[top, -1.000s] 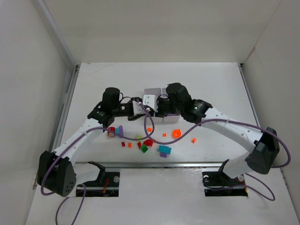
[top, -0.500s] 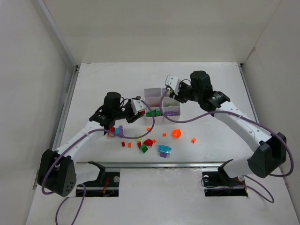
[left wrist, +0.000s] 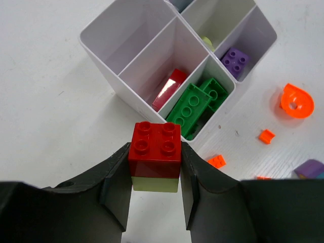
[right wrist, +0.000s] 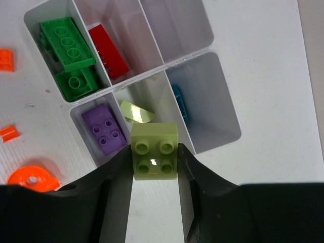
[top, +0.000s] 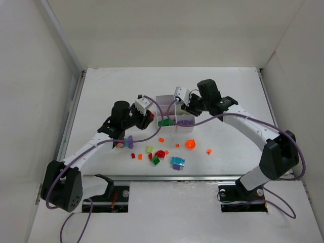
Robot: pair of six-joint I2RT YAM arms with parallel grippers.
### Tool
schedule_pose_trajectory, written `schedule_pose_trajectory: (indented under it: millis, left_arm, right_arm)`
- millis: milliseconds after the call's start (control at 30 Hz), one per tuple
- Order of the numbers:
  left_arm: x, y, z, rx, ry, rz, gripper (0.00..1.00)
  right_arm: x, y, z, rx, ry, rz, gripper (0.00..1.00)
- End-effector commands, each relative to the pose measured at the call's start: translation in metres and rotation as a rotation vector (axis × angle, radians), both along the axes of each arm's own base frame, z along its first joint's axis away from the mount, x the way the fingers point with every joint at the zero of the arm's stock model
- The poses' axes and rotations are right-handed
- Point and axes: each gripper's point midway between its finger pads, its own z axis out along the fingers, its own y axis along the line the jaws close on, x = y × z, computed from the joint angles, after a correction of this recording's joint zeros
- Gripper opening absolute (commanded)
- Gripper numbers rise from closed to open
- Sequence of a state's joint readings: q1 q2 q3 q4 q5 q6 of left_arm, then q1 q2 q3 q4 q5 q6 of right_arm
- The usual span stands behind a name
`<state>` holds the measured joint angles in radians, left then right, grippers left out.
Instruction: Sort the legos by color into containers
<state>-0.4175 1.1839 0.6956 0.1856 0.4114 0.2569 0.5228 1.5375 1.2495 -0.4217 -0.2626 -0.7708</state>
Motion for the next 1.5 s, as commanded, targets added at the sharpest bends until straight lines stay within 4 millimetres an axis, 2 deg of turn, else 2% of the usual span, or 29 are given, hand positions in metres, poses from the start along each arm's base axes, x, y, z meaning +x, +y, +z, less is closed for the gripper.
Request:
schedule_pose_trajectory:
  millis: [0,233,567,600,833,1467]
  left_arm:
    - [0.011,-0.002,0.013,-0.105,0.010,0.094,0.00]
    - [0.017,0.013,-0.001,-0.131,0.069,0.249,0.00]
    - [0.013,0.013,-0.002,-0.143,0.057,0.238,0.00]
    - [0.013,0.013,-0.002,-0.143,0.057,0.238,0.00]
    - [0.010,0.014,-0.003,-0.149,0.063,0.241,0.00]
    - [0.010,0.014,-0.003,-0.149,0.063,0.241,0.00]
  right_arm:
    - [0.007,-0.001,0.028,0.034,-0.075,-0.016,0.00]
    - [0.005,-0.005,0.024,0.025,-0.053,-0.042,0.00]
    - [0.001,-0.016,0.040,0.029,-0.097,-0.082,0.00]
    - [-0.002,-0.017,0.035,0.019,-0.082,-0.082,0.00]
    - [-0.001,-0.026,0.038,0.029,-0.084,-0.106,0.00]
    - [-0.001,-0.026,0.038,0.029,-0.084,-0.106,0.00]
